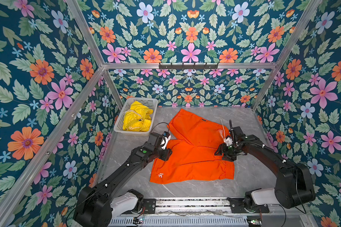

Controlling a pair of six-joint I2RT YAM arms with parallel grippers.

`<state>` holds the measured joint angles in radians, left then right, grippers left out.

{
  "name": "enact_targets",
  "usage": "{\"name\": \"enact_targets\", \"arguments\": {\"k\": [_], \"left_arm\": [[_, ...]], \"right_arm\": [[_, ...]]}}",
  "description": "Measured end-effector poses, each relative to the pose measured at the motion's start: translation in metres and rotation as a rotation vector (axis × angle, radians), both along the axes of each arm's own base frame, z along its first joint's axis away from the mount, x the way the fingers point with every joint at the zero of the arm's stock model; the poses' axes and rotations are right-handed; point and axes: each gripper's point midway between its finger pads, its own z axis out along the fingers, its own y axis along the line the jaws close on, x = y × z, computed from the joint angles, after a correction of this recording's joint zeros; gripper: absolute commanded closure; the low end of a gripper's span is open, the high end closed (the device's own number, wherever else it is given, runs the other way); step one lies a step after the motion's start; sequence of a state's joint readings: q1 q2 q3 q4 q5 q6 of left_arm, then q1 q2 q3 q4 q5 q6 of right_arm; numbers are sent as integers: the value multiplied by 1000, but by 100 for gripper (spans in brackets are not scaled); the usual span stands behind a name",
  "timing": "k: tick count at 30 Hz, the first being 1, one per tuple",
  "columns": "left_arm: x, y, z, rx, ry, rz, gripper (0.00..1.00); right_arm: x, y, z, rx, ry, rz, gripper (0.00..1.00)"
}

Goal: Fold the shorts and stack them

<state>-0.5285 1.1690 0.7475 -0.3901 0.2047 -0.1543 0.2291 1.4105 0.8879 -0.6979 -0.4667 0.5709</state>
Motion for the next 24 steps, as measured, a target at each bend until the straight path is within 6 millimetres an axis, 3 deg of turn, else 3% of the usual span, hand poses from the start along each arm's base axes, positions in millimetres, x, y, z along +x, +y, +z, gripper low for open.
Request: {"name": "enact_targets", "arguments": {"k": [7, 16, 20, 24], "left_arm": [[-2, 8, -51, -67, 132, 169, 44], [1, 32, -91, -98, 241, 373, 46], [16, 31, -79, -166, 218, 410, 46], [34, 29, -42, -297, 145, 431, 52]], "right_arm": [[-10, -21, -39, -16, 84, -69, 40], [10, -65, -55, -90, 125, -152, 40], [36, -75, -34, -134, 47, -129, 40], [67, -64, 24, -134, -162, -61, 40]]}}
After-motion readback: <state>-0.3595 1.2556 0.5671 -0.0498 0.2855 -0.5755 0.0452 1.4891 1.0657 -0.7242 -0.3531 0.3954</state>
